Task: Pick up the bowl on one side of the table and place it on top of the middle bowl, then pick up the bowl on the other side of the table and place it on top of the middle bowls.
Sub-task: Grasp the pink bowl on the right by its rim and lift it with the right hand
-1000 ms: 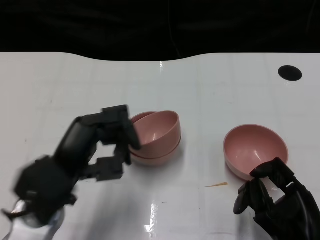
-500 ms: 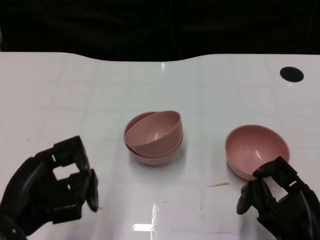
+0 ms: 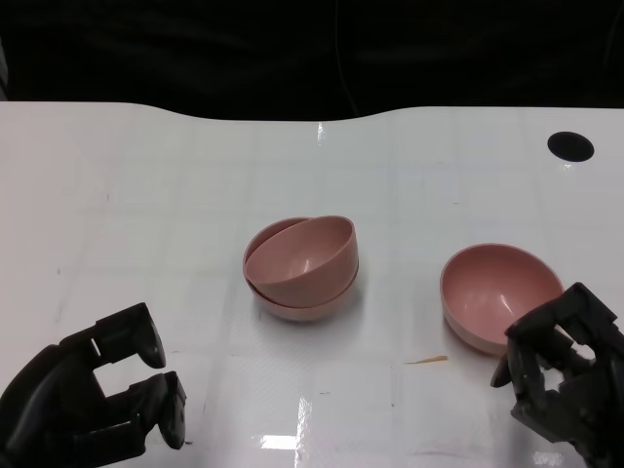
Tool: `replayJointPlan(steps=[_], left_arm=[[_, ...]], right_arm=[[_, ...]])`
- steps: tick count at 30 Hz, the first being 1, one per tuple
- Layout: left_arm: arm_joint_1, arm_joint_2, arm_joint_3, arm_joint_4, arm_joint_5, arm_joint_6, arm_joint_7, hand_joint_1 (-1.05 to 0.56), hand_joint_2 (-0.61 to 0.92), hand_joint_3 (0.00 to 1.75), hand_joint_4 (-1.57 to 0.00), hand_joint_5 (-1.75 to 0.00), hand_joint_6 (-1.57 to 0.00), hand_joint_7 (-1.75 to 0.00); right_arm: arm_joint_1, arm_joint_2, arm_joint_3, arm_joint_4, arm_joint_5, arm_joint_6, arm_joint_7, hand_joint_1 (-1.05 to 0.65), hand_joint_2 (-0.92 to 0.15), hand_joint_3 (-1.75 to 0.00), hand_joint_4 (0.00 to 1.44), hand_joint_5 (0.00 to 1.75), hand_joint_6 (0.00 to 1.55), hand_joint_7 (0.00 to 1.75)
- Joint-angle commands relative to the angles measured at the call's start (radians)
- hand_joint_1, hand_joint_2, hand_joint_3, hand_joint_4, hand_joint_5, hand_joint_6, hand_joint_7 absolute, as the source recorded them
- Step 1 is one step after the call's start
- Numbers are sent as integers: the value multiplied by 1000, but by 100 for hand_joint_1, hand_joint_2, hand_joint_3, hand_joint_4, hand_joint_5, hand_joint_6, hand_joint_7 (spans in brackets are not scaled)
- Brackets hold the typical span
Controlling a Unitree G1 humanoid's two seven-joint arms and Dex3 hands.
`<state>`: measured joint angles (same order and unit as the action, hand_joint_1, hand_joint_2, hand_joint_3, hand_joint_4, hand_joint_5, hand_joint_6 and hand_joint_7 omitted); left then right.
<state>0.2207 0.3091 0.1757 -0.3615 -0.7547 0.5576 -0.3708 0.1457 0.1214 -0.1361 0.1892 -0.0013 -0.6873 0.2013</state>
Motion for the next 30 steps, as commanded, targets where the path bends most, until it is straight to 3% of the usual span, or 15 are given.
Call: replayJointPlan(steps=[1, 2, 4, 6, 7, 8, 11, 16, 26, 30], left_arm=[[-18, 24, 11, 55, 7, 12, -41, 21, 92, 146, -89, -175, -65, -175], [-22, 27, 10, 61, 11, 15, -43, 20, 92, 145, -89, -175, -65, -175], [-29, 29, 9, 71, 16, 15, -48, 20, 92, 144, -89, -175, -65, -175], [-35, 28, 9, 74, 21, 18, -42, 21, 92, 143, -89, -175, -65, -175], [-36, 26, 9, 74, 24, 19, -38, 22, 92, 144, -89, -175, -65, -175], [-39, 22, 8, 76, 26, 20, -33, 23, 92, 144, -89, -175, -65, -175], [-42, 15, 6, 73, 40, 21, -21, 25, 92, 145, -88, -175, -64, -175], [-37, 6, 5, 47, 61, 37, 12, 25, 92, 141, -83, -175, -60, -175], [-35, -6, 6, 27, 79, 49, 27, 24, 92, 138, -69, -175, -51, -175], [-41, -23, 12, 42, 77, 49, 30, 23, 92, 140, -70, -175, -52, -175]], right_arm=[[-50, -116, -58, 23, -372, -201, -215, -11, -77, -75, 77, 151, 88, 86], [-52, -149, -60, -3, -481, -197, -268, -20, -86, -54, 75, 119, 91, 58], [-45, -191, -52, -67, -644, -149, -347, -35, -91, -41, 76, 63, 91, 20], [-38, -226, -32, -126, -759, -67, -373, -45, -92, -37, 73, 33, 83, 6], [-36, -240, -21, -150, -802, -26, -377, -54, -92, -35, 65, 18, 71, 2], [-36, -258, -7, -179, -865, 37, -371, -59, -92, -34, 61, 12, 65, 1], [-59, -304, 47, -202, -988, 189, -369, -74, -92, -33, 52, 3, 54, 0], [-113, -382, 140, -156, -1028, 324, -346, -83, -92, -30, 47, 0, 46, 0], [-196, -470, 290, -78, -1018, 453, -357, -83, -92, -26, 45, 0, 43, 0], [-282, -483, 355, 53, -1026, 481, -385, -80, -92, -26, 47, 1, 45, 1]])
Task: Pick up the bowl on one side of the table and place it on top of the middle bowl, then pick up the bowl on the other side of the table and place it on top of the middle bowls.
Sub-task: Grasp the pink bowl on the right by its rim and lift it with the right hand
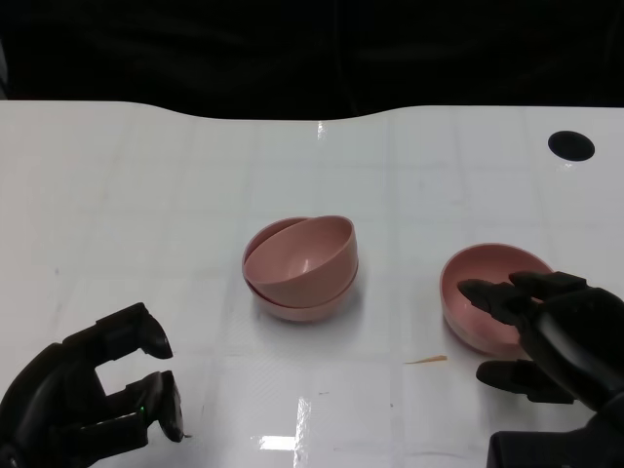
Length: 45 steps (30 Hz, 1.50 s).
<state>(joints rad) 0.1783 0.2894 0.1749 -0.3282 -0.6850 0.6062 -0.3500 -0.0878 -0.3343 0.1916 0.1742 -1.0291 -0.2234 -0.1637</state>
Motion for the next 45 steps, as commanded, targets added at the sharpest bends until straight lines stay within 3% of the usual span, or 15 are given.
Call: replayJointPlan(steps=[1, 15, 38, 39, 40, 41, 42, 45], left_arm=[[2, -5, 13, 7, 11, 1, 13, 23, 92, 139, -71, -175, -53, -175], [2, -13, 17, 3, 23, 5, 12, 23, 92, 138, -73, -175, -54, -175], [2, -14, 18, 3, 25, 5, 12, 23, 92, 138, -73, -175, -54, -175], [4, -17, 23, 4, 22, 3, 14, 23, 92, 138, -73, -175, -54, -175], [7, -29, 28, -1, 22, 9, 36, 22, 92, 137, -71, -175, -53, -175], [9, -39, 33, -5, 21, 13, 53, 19, 92, 135, -64, -175, -47, -175], [10, -43, 34, -7, 25, 14, 61, 19, 92, 134, -62, -175, -45, -175], [11, -48, 33, -11, 33, 11, 65, 19, 92, 133, -56, -175, -40, -175]], right_arm=[[-59, -31, 38, 85, 7, 20, -28, -80, -92, -25, 47, 1, 46, 1], [-84, -70, 106, 113, 58, 52, -68, -79, -92, -25, 47, 1, 46, 1], [-90, -87, 133, 111, 81, 70, -80, -79, -92, -25, 47, 0, 46, 0], [-130, -68, 153, 204, 77, 48, -118, -79, -92, -25, 47, 0, 46, 0], [-214, -35, 194, 386, 55, 12, -191, -76, -92, -24, 51, 2, 51, 2], [-279, -11, 227, 524, 41, -15, -249, -55, -92, -23, 72, 9, 73, 8], [-329, 10, 256, 623, 29, -33, -283, -47, -92, -23, 79, 11, 81, 9], [-387, 28, 295, 735, 29, -53, -327, -40, -92, -21, 89, 13, 91, 8]])
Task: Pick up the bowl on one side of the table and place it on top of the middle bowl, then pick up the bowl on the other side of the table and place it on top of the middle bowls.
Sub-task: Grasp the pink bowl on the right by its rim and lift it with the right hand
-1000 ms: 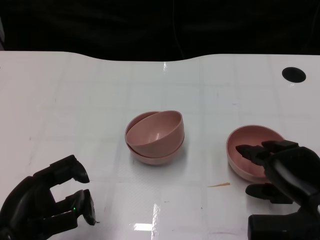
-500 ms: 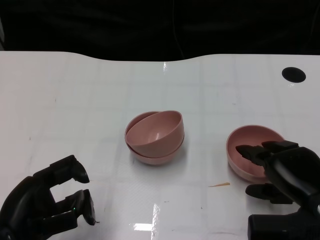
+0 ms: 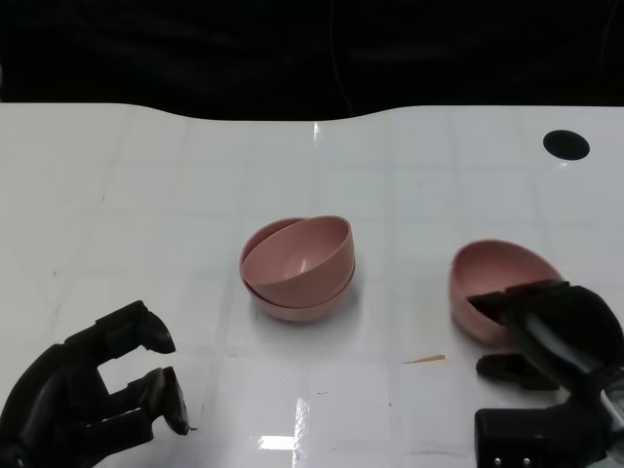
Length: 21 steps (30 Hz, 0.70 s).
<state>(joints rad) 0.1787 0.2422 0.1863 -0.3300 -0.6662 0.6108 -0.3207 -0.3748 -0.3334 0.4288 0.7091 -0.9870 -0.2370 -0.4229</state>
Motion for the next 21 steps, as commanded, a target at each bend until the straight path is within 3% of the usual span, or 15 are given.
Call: replayJointPlan(steps=[1, 6, 15, 16, 17, 18, 19, 21], left_arm=[[11, -2, 21, -9, 16, 4, 36, 19, 92, 133, -55, -175, -40, -175], [12, -4, 20, -13, 20, 3, 38, 18, 92, 132, -54, -175, -39, -175], [10, -12, 19, -20, 22, 14, 48, 18, 92, 132, -54, -175, -38, -175], [10, -14, 18, -24, 22, 18, 54, 19, 92, 132, -54, -175, -38, -175], [10, -16, 18, -27, 23, 22, 61, 18, 92, 131, -55, -175, -39, -175], [10, -17, 17, -30, 24, 25, 68, 18, 92, 131, -55, -175, -39, -175], [10, -18, 17, -31, 24, 28, 72, 18, 92, 130, -55, -175, -40, -175], [10, -18, 16, -34, 25, 30, 79, 18, 92, 130, -55, -175, -40, -175]], right_arm=[[-114, 29, 68, 229, -8, -48, -87, -40, -92, -20, 90, 12, 93, 7], [-166, 39, 117, 336, 17, -75, -155, -40, -92, -21, 91, 10, 94, 5], [-189, 38, 155, 393, 60, -122, -213, -39, -92, -21, 94, 10, 96, 4], [-188, 36, 146, 402, 80, -163, -233, -32, -92, -23, 91, 52, 104, 10], [-188, 34, 140, 412, 97, -200, -252, -25, -92, -22, 74, 124, 81, 87], [-189, 33, 138, 421, 109, -228, -267, -21, -92, -21, 68, 148, 65, 130], [-191, 33, 139, 429, 115, -242, -277, -19, -92, -21, 65, 164, 54, 156], [-197, 31, 146, 441, 121, -256, -291, -18, -92, -21, 63, 172, 49, 170]])
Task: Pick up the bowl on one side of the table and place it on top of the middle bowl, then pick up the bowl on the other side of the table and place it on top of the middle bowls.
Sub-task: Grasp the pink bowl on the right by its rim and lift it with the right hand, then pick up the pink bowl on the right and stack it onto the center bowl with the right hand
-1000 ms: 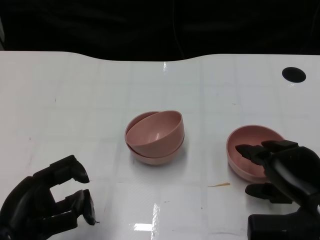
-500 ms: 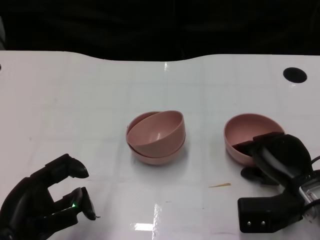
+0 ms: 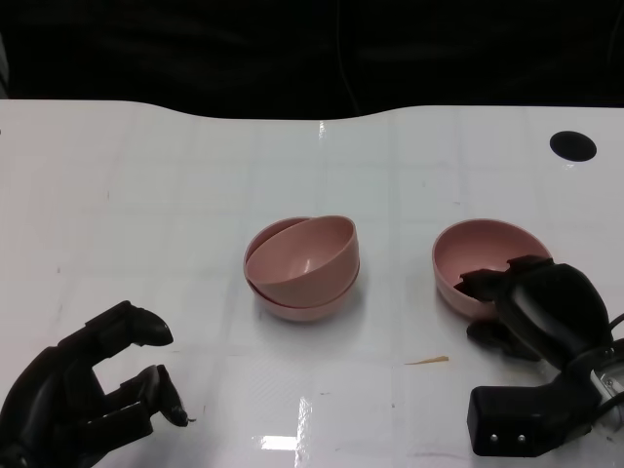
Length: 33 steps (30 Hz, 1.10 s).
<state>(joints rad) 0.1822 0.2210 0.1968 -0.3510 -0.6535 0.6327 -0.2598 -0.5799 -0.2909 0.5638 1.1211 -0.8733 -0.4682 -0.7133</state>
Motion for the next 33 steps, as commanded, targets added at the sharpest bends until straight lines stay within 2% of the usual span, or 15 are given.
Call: replayJointPlan(steps=[1, 8, 13, 20, 23, 29, 33], left_arm=[[6, 3, 5, -14, 14, 10, 21, 18, 92, 129, -55, -175, -40, -175], [6, -1, 3, -21, 22, 14, 28, 18, 92, 129, -54, -175, -40, -175], [0, -5, 4, -8, 25, 6, 13, 19, 92, 131, -54, -175, -40, -175], [-2, -3, 3, 7, 29, -7, -6, 18, 92, 132, -56, -175, -41, -175], [0, -8, 3, -3, 30, 2, 11, 17, 92, 130, -56, -175, -41, -175], [1, -8, 1, -9, 34, 5, 17, 17, 92, 129, -55, -175, -41, -175], [2, -6, -3, -11, 46, 0, 15, 18, 92, 128, -53, -175, -40, -175]], right_arm=[[5, -12, 13, 33, 9, -29, -7, -20, -92, -22, 63, 173, 47, 173], [-2, -19, 13, 32, 21, -47, -8, -22, -92, -25, 67, 175, 48, 175], [-18, -62, -5, -30, 55, -109, 61, -22, -92, -35, 72, 175, 51, 175], [-12, -87, -21, -92, 67, -112, 109, -20, -90, -32, 73, 175, 53, 175], [-18, -124, -46, -178, 90, -125, 171, -18, -92, -29, 72, 175, 53, 175], [-14, -149, -75, -259, 105, -135, 223, -18, -92, -28, 72, 175, 53, 175], [-37, -180, -111, -338, 134, -182, 278, -17, -92, -38, 77, 175, 56, 175]])
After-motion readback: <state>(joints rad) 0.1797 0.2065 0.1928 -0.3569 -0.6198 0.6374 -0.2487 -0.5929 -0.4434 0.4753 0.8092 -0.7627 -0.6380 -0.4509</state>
